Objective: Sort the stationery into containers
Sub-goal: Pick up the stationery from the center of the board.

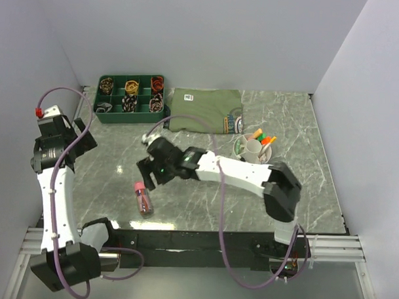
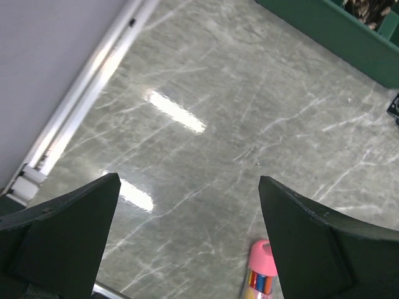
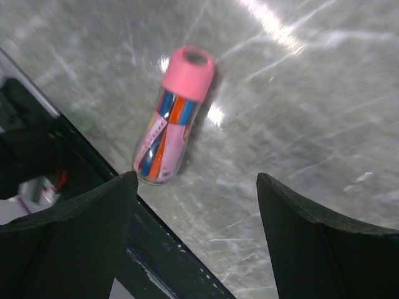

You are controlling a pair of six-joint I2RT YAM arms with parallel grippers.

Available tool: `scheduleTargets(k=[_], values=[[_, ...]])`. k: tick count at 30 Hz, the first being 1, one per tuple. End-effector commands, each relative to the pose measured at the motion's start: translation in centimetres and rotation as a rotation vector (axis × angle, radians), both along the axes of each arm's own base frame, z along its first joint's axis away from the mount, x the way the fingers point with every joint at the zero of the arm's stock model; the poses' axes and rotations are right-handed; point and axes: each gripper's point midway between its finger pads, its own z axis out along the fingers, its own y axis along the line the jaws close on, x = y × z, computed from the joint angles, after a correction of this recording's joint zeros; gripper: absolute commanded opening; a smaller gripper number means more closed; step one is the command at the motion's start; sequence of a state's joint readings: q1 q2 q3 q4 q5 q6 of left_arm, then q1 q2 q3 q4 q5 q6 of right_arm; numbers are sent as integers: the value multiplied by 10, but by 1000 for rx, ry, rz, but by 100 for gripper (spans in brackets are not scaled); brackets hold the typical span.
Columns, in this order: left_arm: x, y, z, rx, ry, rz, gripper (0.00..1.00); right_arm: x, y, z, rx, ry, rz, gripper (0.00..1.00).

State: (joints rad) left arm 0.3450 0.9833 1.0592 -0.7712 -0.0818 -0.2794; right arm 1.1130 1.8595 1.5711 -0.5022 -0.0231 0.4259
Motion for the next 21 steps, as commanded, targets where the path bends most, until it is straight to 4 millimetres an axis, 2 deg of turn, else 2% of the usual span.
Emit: scheduleTargets(k=[1, 6, 9, 15, 19, 21], values=[[-13, 12, 19, 100, -32, 26, 100, -5, 27, -5, -17, -10, 0, 85], [-9, 12, 28, 103, -62, 19, 99, -5, 53, -24, -20, 8, 4, 85], [-9, 10, 26, 92, -56, 15, 99, -1, 68, -32, -8, 5, 5, 85], [-11, 13, 24, 102, -33, 23, 99, 9, 87, -53, -19, 3, 1, 84], [-8, 14, 27, 104, -42, 24, 99, 7, 84, -71, -59, 20, -5, 82], [-7, 15, 27, 103, -43, 30, 99, 7, 75, -83, -100, 24, -19, 82]])
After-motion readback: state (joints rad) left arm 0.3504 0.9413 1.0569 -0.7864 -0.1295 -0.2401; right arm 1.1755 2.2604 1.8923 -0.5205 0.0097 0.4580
